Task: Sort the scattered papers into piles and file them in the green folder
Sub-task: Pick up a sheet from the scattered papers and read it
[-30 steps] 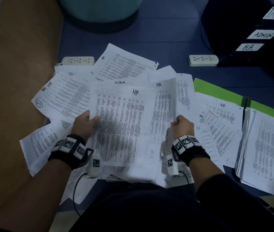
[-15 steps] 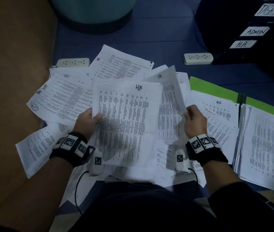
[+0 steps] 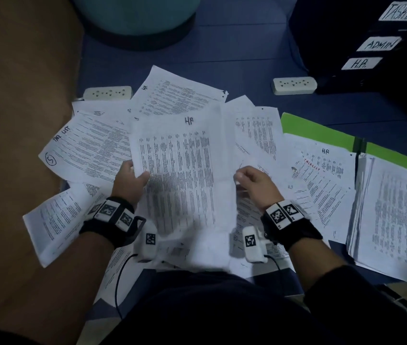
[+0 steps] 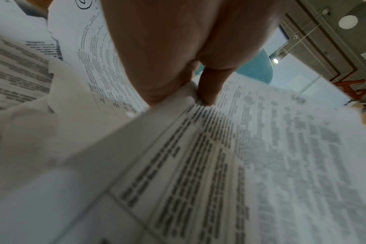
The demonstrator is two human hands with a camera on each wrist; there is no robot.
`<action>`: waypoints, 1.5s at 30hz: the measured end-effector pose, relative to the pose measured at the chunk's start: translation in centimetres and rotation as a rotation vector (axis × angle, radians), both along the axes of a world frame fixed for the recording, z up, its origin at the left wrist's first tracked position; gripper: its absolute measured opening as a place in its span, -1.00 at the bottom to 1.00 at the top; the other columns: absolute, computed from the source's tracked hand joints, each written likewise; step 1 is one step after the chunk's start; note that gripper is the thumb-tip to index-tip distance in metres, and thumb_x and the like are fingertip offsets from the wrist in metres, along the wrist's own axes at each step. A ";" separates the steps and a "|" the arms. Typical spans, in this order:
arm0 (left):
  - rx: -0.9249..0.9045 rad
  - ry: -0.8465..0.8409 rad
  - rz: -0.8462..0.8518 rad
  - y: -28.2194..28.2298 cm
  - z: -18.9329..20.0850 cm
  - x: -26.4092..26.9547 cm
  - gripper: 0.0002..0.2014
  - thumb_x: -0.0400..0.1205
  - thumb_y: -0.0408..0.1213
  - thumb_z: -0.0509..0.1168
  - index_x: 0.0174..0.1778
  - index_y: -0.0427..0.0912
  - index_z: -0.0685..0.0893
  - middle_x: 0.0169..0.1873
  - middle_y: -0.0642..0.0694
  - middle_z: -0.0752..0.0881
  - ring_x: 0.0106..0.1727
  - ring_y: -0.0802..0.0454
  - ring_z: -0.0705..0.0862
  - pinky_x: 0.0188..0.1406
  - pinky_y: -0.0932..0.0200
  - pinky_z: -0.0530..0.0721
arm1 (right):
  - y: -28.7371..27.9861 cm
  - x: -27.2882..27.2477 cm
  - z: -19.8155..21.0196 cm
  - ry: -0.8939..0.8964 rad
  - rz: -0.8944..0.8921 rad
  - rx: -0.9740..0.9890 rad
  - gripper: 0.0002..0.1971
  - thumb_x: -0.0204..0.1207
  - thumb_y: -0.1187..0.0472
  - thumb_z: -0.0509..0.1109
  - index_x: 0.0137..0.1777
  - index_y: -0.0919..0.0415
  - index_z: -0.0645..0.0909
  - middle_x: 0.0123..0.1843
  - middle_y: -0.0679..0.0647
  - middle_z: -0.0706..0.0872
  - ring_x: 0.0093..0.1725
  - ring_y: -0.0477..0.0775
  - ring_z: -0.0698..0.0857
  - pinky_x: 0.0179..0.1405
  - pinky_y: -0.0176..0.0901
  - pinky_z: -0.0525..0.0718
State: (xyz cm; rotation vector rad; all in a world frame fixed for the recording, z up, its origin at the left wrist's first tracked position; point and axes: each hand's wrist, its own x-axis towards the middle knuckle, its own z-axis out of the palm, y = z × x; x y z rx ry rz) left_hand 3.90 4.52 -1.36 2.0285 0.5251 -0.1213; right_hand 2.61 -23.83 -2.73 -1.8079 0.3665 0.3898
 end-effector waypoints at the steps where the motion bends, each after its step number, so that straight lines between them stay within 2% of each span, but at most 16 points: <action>1: 0.019 0.021 -0.008 0.4 -0.3 -0.1 -0.73 0.63 -0.40 0.27 0.24 -0.32 0.53 0.03 -0.14 0.66 0.00 -0.06 0.62 -0.04 0.09 0.54 | 0.0 0.4 -0.7 0.045 -0.030 -0.170 -0.90 0.59 0.12 0.32 -0.06 0.12 0.61 -0.09 0.04 0.67 -0.07 0.09 0.65 0.00 -0.05 0.61; 4: 0.102 0.045 -0.072 1.3 -0.9 -0.6 -0.91 0.61 -0.37 0.29 -0.09 -0.34 0.59 -0.24 -0.19 0.64 -0.24 -0.05 0.55 -0.22 0.07 0.52 | 0.9 0.7 -2.3 0.239 0.032 -0.742 -0.40 0.45 -0.11 0.42 0.30 0.31 0.43 0.30 0.22 0.51 0.26 0.24 0.50 0.02 0.03 0.52; 7: 0.100 0.060 -0.068 1.2 -0.6 -1.0 -0.74 0.62 -0.37 0.28 -0.35 -0.22 0.38 -0.45 -0.09 0.41 -0.40 -0.01 0.37 -0.44 0.19 0.31 | 3.1 0.0 -2.8 0.267 0.047 -0.809 -0.23 0.37 -0.17 0.52 0.39 0.32 0.34 0.35 0.24 0.42 0.35 0.29 0.42 0.15 0.17 0.55; 10: 0.060 0.082 -0.084 0.7 0.5 -1.3 -0.85 0.67 -0.36 0.24 -0.18 -0.35 0.49 -0.36 -0.12 0.47 -0.38 0.00 0.40 -0.48 0.22 0.30 | 4.2 0.2 -2.9 0.240 -0.070 -0.651 -0.42 0.45 0.03 0.51 0.32 0.32 0.38 0.22 0.24 0.59 0.17 0.26 0.59 0.06 0.04 0.62; 14: 0.024 0.072 -0.116 1.6 0.7 -1.0 -0.85 0.68 -0.33 0.23 -0.05 -0.38 0.52 -0.31 -0.22 0.53 -0.33 -0.04 0.49 -0.47 0.22 0.41 | 2.8 0.9 -2.1 0.131 -0.089 -0.505 -0.87 0.50 0.30 0.34 0.00 0.32 0.59 -0.06 0.21 0.72 -0.11 0.19 0.66 -0.27 -0.23 0.46; 17: -0.056 0.081 -0.083 2.7 0.9 -0.8 -0.80 0.66 -0.30 0.25 -0.05 -0.43 0.52 -0.16 -0.45 0.66 -0.21 -0.25 0.65 -0.21 -0.11 0.71 | 1.3 1.1 0.1 -0.074 -0.107 -0.397 -0.97 0.56 0.32 0.28 -0.09 0.20 0.51 -0.22 0.06 0.60 -0.22 0.12 0.54 -0.42 -0.23 0.31; 19: -0.086 0.085 -0.076 3.1 0.7 -0.6 -0.84 0.65 -0.30 0.26 -0.15 -0.33 0.52 -0.21 -0.42 0.66 -0.22 -0.30 0.67 -0.13 -0.16 0.70 | 0.8 1.4 1.3 -0.172 -0.079 -0.302 -0.96 0.55 0.29 0.27 -0.10 0.16 0.46 -0.26 0.07 0.57 -0.28 0.06 0.50 -0.36 -0.23 0.36; 23: -0.036 0.056 -0.067 1.5 1.6 -0.4 -0.72 0.66 -0.32 0.24 -0.34 -0.15 0.34 -0.46 -0.06 0.39 -0.44 0.01 0.35 -0.47 0.20 0.34 | 1.7 1.8 3.2 -0.236 -0.032 0.068 -0.78 0.42 0.20 0.27 0.06 0.07 0.59 -0.02 0.20 0.77 -0.03 0.22 0.72 0.06 0.17 0.63; 26: -0.001 0.008 -0.090 0.3 2.5 -0.4 -0.92 0.68 -0.37 0.20 -0.12 -0.27 0.50 -0.25 -0.04 0.53 -0.25 0.00 0.48 -0.39 0.29 0.41 | 3.1 2.4 3.8 -0.202 -0.036 0.259 -0.75 0.43 0.26 0.30 0.04 -0.03 0.65 -0.01 0.46 0.72 -0.13 0.36 0.71 -0.05 0.35 0.64; 28: 0.019 0.015 -0.079 0.2 2.3 -0.4 -0.70 0.69 -0.38 0.20 0.33 -0.37 0.45 0.05 -0.08 0.53 0.07 -0.01 0.53 -0.11 0.28 0.49 | 3.6 2.8 3.6 -0.169 -0.030 0.311 -0.74 0.44 0.29 0.30 0.03 -0.04 0.66 -0.06 0.59 0.66 -0.17 0.31 0.61 -0.18 0.31 0.55; 31: 0.039 0.033 -0.012 1.6 1.6 -0.4 -0.52 0.64 -0.34 0.24 0.49 -0.32 0.35 0.28 -0.19 0.57 0.26 -0.11 0.55 0.21 0.02 0.53 | 3.5 2.7 3.2 -0.093 -0.085 0.319 -0.91 0.54 0.24 0.33 -0.15 0.06 0.63 -0.14 0.39 0.64 -0.21 0.26 0.58 -0.22 0.15 0.55; 34: 0.087 0.036 0.000 3.4 1.0 -0.9 -0.53 0.51 -0.21 0.25 0.30 -0.37 0.53 0.22 -0.36 0.65 0.18 -0.19 0.64 0.21 -0.28 0.62 | 3.0 2.3 1.7 -0.003 -0.137 -0.073 -0.83 0.61 0.08 0.34 -0.09 0.18 0.56 -0.02 0.24 0.73 -0.19 0.18 0.68 -0.13 0.05 0.73; 36: 0.113 0.023 0.024 4.2 0.7 -1.1 -0.75 0.53 -0.33 0.26 0.04 -0.42 0.59 -0.02 -0.39 0.70 -0.08 -0.12 0.64 0.02 -0.25 0.65 | 3.4 1.9 0.2 0.133 -0.028 -0.454 -0.65 0.50 -0.01 0.45 0.09 0.22 0.51 0.07 0.18 0.68 -0.07 0.15 0.65 -0.17 -0.13 0.62; 38: 0.096 0.015 0.057 4.6 0.8 -1.4 -0.86 0.58 -0.46 0.25 0.03 -0.33 0.61 -0.06 -0.27 0.70 -0.06 -0.13 0.64 0.04 -0.17 0.65 | 4.8 1.4 -1.2 0.266 0.038 -0.668 -0.34 0.36 -0.10 0.57 0.27 0.30 0.40 0.20 0.21 0.56 0.12 0.20 0.60 -0.11 -0.12 0.58; 41: 0.031 0.004 0.083 4.9 0.9 -1.8 -0.79 0.59 -0.49 0.24 0.09 -0.18 0.63 0.00 -0.17 0.70 0.05 -0.19 0.68 0.16 -0.17 0.66 | 7.0 0.8 -2.7 0.286 0.044 -0.804 -0.22 0.22 -0.10 0.66 0.28 0.26 0.35 0.24 0.18 0.51 0.24 0.22 0.53 -0.07 0.04 0.54; 45: 0.020 -0.013 0.083 5.3 1.3 -2.2 -0.77 0.60 -0.52 0.23 0.13 -0.27 0.62 0.02 -0.17 0.69 0.03 -0.12 0.65 0.12 -0.07 0.63 | 7.8 0.8 -3.5 0.283 -0.047 -0.764 -0.36 0.41 0.20 0.54 0.39 0.26 0.28 0.09 0.19 0.63 0.16 0.19 0.63 0.14 0.10 0.61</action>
